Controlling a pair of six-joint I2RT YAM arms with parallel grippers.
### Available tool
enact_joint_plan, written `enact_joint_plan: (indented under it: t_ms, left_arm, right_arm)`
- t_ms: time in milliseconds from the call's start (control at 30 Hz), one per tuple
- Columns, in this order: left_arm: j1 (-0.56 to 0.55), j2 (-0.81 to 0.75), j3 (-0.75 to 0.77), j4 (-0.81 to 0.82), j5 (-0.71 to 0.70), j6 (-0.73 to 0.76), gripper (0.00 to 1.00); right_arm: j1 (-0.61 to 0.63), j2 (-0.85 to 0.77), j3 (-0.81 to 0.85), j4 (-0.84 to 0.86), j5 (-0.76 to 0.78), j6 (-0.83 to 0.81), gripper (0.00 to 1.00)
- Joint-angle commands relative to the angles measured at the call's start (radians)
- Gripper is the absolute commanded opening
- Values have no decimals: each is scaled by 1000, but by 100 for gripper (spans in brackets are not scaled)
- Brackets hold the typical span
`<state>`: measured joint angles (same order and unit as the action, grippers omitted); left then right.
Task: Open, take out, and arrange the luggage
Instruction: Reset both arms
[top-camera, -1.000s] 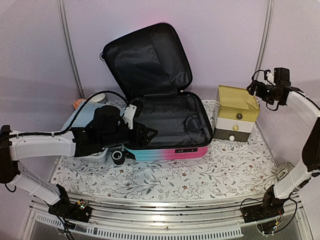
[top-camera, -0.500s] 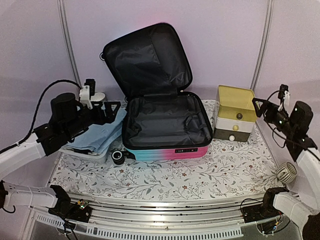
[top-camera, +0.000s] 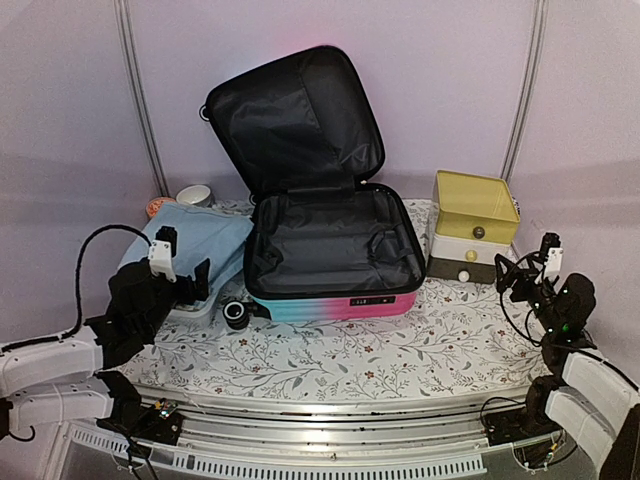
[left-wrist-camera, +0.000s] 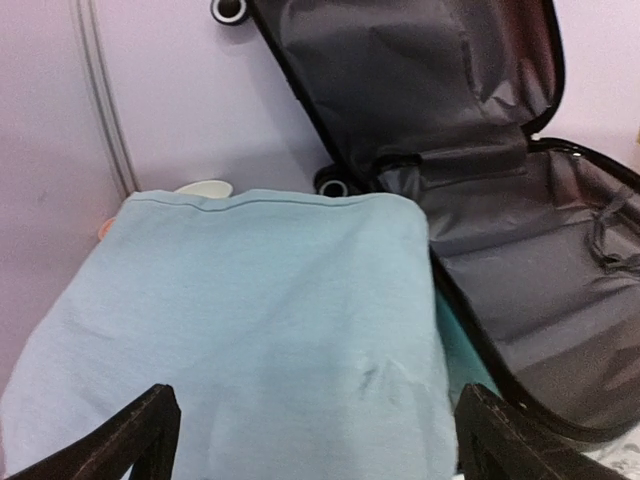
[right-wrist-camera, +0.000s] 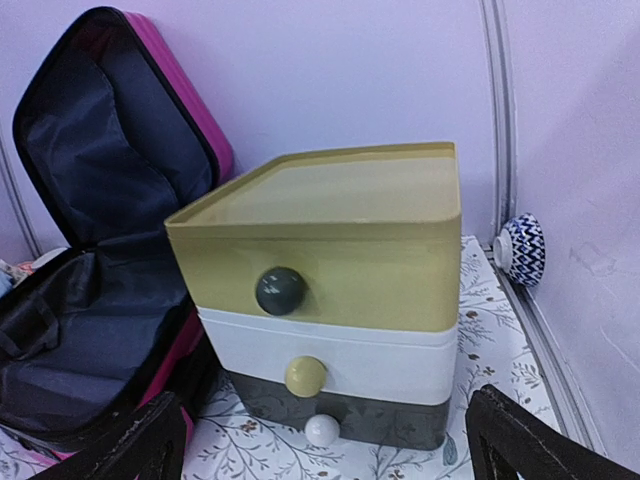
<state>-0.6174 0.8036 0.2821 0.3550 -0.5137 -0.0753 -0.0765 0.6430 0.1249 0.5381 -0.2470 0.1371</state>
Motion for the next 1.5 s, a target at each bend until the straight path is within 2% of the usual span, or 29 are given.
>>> enact_joint_plan:
  t_ms: [0, 167, 367, 467, 667, 867, 900, 933, 1033, 1200, 1233, 1267, 1467]
  left_arm:
    - [113, 77, -1, 226, -53, 109, 98]
    - [298, 223, -18, 378, 69, 92, 98]
    - [428, 413, -10, 554, 159, 94, 98]
    - [465, 466, 1, 582, 194, 94, 98]
    - [511, 562, 4, 669, 248, 120, 98]
    - [545, 618, 38, 683, 298, 152, 97]
    - [552, 625, 42, 682, 304, 150, 97]
    - [560, 629, 55, 666, 317, 145, 97]
    - [572, 656, 97, 616, 360, 142, 97]
    - [573, 717, 174, 533, 354, 131, 96]
    - [573, 725, 171, 544, 353, 117, 96]
    - [578, 744, 146, 630, 367, 122, 98]
    - [584, 732, 123, 643, 393, 126, 98]
  right_arm:
    - [6, 111, -50, 237, 105, -84, 98]
    - [8, 282, -83, 477, 94, -126, 93]
    - [17, 518, -69, 708, 97, -178, 92]
    - [17, 597, -65, 772, 95, -169, 92]
    - [19, 694, 5, 763, 80, -186, 93]
    - [18, 905, -5, 1007, 88, -167, 93]
    - [19, 894, 8, 958, 93, -165, 94]
    - [19, 881, 34, 885, 106, -162, 98]
    - [18, 886, 106, 758, 181, -127, 99]
    - [19, 896, 118, 756, 119, -126, 99]
    - [18, 896, 127, 738, 93, -126, 99]
    - [18, 896, 125, 741, 90, -158, 99]
    - [19, 896, 125, 741, 92, -164, 99]
